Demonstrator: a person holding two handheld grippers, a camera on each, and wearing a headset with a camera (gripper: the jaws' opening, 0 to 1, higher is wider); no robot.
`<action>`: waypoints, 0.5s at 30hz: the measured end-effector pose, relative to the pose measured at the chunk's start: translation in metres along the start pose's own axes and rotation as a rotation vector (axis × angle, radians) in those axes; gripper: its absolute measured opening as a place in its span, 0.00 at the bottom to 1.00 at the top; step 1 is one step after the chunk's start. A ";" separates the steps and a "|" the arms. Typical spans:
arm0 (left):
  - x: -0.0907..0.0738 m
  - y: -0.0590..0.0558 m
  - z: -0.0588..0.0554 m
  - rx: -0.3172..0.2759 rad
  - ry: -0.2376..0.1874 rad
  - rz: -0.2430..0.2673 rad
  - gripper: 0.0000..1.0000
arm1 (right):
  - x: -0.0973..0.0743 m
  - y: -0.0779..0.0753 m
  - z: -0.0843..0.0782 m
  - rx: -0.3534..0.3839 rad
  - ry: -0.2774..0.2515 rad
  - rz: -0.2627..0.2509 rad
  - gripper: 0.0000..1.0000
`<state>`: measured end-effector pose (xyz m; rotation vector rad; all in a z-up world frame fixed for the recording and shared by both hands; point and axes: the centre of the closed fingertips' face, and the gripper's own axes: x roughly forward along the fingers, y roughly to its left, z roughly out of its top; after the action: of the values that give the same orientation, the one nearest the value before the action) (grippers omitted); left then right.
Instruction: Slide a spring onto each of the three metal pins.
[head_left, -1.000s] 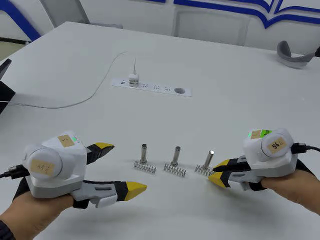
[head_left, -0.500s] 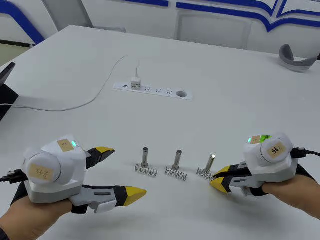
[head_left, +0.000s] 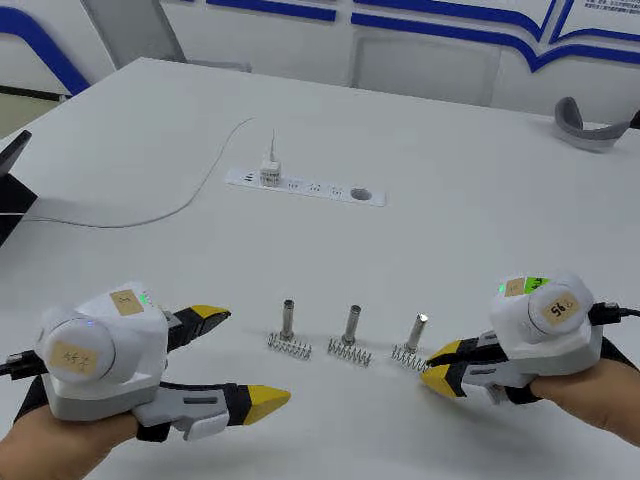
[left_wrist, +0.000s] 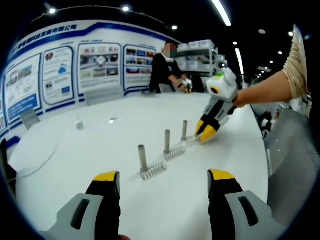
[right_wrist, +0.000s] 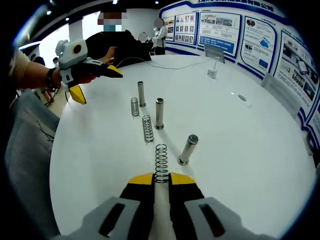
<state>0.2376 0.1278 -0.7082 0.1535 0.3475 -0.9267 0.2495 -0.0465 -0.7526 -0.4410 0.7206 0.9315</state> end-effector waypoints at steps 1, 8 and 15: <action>0.000 -0.001 0.000 0.000 -0.002 -0.003 0.72 | -0.001 0.002 0.000 -0.005 0.000 0.000 0.12; 0.005 -0.015 0.001 0.008 -0.004 -0.038 0.68 | -0.008 0.010 0.008 -0.029 -0.014 0.005 0.12; 0.017 -0.030 0.004 0.020 -0.009 -0.085 0.65 | -0.009 0.025 0.019 -0.078 -0.018 0.041 0.12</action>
<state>0.2233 0.0963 -0.7103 0.1542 0.3387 -1.0151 0.2316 -0.0266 -0.7339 -0.4874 0.6809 1.0034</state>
